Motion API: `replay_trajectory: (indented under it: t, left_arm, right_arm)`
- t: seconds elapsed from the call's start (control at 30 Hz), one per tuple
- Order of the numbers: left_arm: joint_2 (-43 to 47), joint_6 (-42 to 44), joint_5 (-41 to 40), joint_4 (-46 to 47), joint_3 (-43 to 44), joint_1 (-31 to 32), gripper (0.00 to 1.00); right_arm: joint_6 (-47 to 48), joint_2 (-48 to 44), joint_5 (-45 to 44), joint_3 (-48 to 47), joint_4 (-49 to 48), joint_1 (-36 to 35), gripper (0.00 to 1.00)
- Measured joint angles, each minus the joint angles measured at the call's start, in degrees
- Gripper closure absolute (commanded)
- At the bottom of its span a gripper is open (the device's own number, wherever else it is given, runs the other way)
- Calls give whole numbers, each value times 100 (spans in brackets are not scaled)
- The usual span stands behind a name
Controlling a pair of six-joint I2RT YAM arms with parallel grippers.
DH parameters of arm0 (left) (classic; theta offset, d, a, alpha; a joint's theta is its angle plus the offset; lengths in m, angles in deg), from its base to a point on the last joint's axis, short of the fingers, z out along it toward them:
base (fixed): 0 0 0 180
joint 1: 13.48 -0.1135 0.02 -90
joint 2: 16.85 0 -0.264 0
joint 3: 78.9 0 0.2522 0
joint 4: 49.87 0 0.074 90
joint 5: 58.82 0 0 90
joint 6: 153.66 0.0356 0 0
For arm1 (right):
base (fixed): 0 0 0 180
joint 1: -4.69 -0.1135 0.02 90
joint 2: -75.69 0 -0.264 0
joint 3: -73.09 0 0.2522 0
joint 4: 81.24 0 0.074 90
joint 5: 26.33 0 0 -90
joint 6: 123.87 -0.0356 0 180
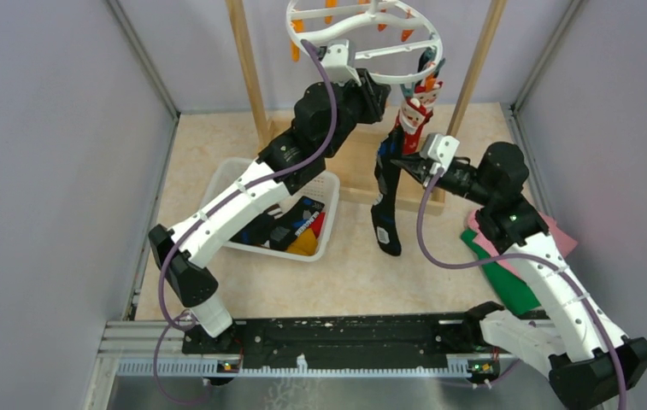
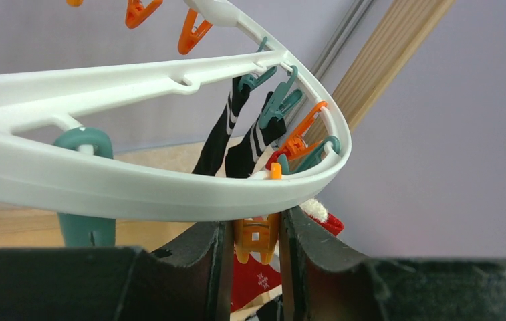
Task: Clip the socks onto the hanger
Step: Open the clamp at the hanger, then clamp the sock onto the hanger.
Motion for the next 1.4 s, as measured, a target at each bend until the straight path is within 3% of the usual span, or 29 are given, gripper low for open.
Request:
replay_trajectory:
  t: [0.67, 1.4]
  left_arm:
    - [-122, -271, -162, -146, 11, 31, 100]
    - [-238, -365, -214, -168, 37, 31, 100]
  right_arm:
    - [857, 1349, -378, -1331, 675, 0, 100]
    - [944, 1659, -378, -1613, 758, 0, 100]
